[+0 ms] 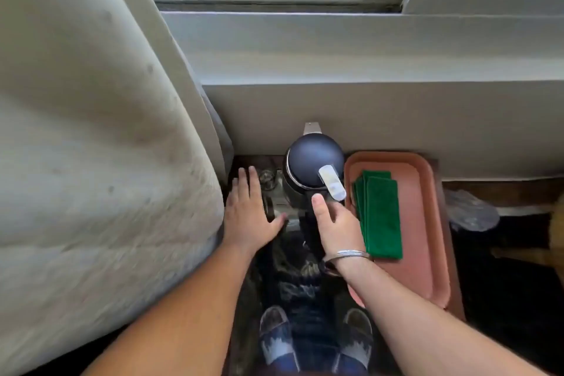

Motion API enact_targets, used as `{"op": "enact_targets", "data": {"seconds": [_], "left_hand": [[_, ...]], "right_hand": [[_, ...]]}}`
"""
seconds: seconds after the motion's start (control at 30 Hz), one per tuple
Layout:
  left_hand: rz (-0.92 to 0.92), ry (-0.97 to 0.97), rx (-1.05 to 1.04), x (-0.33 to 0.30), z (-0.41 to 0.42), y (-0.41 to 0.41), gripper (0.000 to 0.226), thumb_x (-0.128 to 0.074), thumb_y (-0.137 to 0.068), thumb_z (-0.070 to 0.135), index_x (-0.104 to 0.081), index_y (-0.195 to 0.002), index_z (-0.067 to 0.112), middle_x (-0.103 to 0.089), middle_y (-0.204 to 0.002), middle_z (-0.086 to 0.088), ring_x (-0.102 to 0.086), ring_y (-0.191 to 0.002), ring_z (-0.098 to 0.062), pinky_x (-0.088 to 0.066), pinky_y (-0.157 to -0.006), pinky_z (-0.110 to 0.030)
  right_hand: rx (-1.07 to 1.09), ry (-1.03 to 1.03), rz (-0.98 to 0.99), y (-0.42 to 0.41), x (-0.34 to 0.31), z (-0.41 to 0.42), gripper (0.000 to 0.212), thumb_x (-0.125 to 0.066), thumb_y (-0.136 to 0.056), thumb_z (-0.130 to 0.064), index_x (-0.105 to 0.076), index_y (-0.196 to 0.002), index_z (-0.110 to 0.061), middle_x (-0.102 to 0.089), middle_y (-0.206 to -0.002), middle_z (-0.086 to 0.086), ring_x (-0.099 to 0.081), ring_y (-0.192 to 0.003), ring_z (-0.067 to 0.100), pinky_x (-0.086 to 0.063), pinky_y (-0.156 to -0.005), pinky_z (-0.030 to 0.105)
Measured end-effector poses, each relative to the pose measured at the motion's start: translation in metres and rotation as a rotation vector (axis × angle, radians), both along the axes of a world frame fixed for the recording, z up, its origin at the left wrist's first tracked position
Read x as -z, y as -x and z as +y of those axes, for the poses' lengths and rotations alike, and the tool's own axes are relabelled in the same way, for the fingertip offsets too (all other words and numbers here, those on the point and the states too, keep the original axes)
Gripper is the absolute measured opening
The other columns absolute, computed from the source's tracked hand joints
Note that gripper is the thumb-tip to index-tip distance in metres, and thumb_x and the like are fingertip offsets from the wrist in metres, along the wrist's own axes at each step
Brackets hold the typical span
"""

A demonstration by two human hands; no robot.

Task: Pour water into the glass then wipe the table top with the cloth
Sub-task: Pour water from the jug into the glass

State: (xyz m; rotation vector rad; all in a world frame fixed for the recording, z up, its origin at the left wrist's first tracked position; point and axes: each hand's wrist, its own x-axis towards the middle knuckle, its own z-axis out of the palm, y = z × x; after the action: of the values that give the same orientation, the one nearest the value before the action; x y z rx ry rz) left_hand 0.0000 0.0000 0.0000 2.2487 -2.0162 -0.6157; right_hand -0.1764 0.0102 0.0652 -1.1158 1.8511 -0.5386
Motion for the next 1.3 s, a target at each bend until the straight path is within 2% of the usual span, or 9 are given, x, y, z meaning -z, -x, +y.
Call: {"op": "enact_targets", "data": {"seconds": [0.07,0.17,0.3,0.43,0.53,0.63,0.87,1.13,1.3], "left_hand": [[0.131,-0.012,-0.096,0.02,-0.014,-0.007,0.133,-0.079,-0.075,0.057,0.013,-0.159,0.01,0.001,-0.17,-0.018,-0.007,-0.156,-0.031,-0.014,-0.125,-0.038],[0.316,-0.093,-0.207,0.039,-0.037,-0.016,0.131,-0.087,-0.072,0.047,0.002,-0.16,0.008,-0.008,-0.17,-0.015,-0.012,-0.156,-0.025,-0.012,-0.122,-0.029],[0.533,-0.1,-0.322,0.054,-0.05,-0.022,0.108,-0.095,-0.064,0.037,-0.034,-0.15,0.016,-0.054,-0.132,0.006,-0.052,-0.127,-0.015,-0.031,-0.092,-0.003],[0.663,-0.085,-0.391,0.066,-0.059,-0.025,0.089,-0.098,-0.055,0.033,-0.045,-0.126,0.033,-0.055,-0.108,0.025,-0.055,-0.097,0.006,-0.033,-0.074,0.004],[0.742,-0.041,-0.394,0.083,-0.065,-0.025,0.089,-0.101,-0.052,0.026,-0.046,-0.12,0.041,-0.056,-0.109,0.028,-0.053,-0.097,0.023,-0.035,-0.079,0.003],[0.808,0.001,-0.422,0.095,-0.068,-0.025,0.08,-0.101,-0.053,0.025,-0.055,-0.118,0.041,-0.065,-0.115,0.022,-0.058,-0.105,0.015,-0.042,-0.089,-0.005],[0.788,0.045,-0.396,0.071,-0.06,-0.031,0.069,-0.097,-0.055,0.026,-0.058,-0.108,0.046,-0.069,-0.108,0.02,-0.062,-0.102,0.006,-0.044,-0.087,-0.009],[0.739,0.006,-0.43,0.028,-0.036,-0.037,0.086,-0.094,-0.061,0.008,-0.055,-0.137,0.02,-0.064,-0.122,0.006,-0.058,-0.114,-0.01,-0.034,-0.087,0.001],[0.748,-0.014,-0.457,-0.025,0.017,-0.01,0.082,-0.097,-0.06,0.012,-0.048,-0.125,0.024,-0.062,-0.12,0.003,-0.06,-0.113,-0.013,-0.036,-0.085,0.001]], "right_hand": [[0.185,0.052,-0.11,-0.013,0.01,-0.01,0.069,-0.041,-0.072,-0.08,-0.066,-0.065,-0.016,-0.061,-0.057,-0.013,-0.057,-0.068,0.014,-0.036,-0.067,0.029],[0.438,-0.01,-0.2,-0.028,0.013,-0.022,0.062,-0.05,-0.071,-0.08,-0.072,-0.075,-0.022,-0.073,-0.074,-0.006,-0.066,-0.08,0.02,-0.045,-0.077,0.032],[0.472,-0.216,-0.207,-0.036,0.002,-0.032,0.122,-0.029,-0.029,-0.107,-0.067,-0.097,-0.013,-0.066,-0.093,0.009,-0.063,-0.093,0.032,-0.046,-0.098,0.043],[0.524,-0.224,-0.222,-0.04,-0.002,-0.041,0.088,-0.041,-0.039,-0.101,-0.055,-0.079,-0.023,-0.053,-0.038,-0.008,-0.057,-0.054,0.02,-0.051,-0.085,0.043],[0.545,-0.278,-0.309,-0.039,0.005,-0.049,0.092,-0.048,-0.029,-0.103,-0.059,-0.078,-0.027,-0.046,-0.03,-0.007,-0.053,-0.047,0.02,-0.048,-0.069,0.041],[0.559,-0.262,-0.367,-0.038,0.018,-0.049,0.098,-0.052,-0.019,-0.103,-0.06,-0.073,-0.021,-0.046,-0.038,-0.003,-0.049,-0.04,0.018,-0.042,-0.056,0.035],[0.462,-0.066,-0.253,-0.022,0.007,-0.043,0.079,-0.053,-0.039,-0.097,-0.042,-0.05,-0.02,-0.038,-0.04,-0.001,-0.03,-0.031,0.015,-0.029,-0.038,0.025],[0.168,-0.031,-0.111,0.013,-0.025,-0.039,0.071,-0.054,-0.058,-0.083,-0.034,-0.037,-0.019,-0.029,-0.037,-0.002,-0.023,-0.035,0.017,-0.021,-0.046,0.028],[-0.099,-0.067,-0.016,0.053,-0.108,-0.002,0.073,-0.049,-0.052,-0.087,-0.029,-0.037,-0.019,-0.026,-0.038,0.0,-0.019,-0.034,0.016,-0.016,-0.035,0.02]]}}
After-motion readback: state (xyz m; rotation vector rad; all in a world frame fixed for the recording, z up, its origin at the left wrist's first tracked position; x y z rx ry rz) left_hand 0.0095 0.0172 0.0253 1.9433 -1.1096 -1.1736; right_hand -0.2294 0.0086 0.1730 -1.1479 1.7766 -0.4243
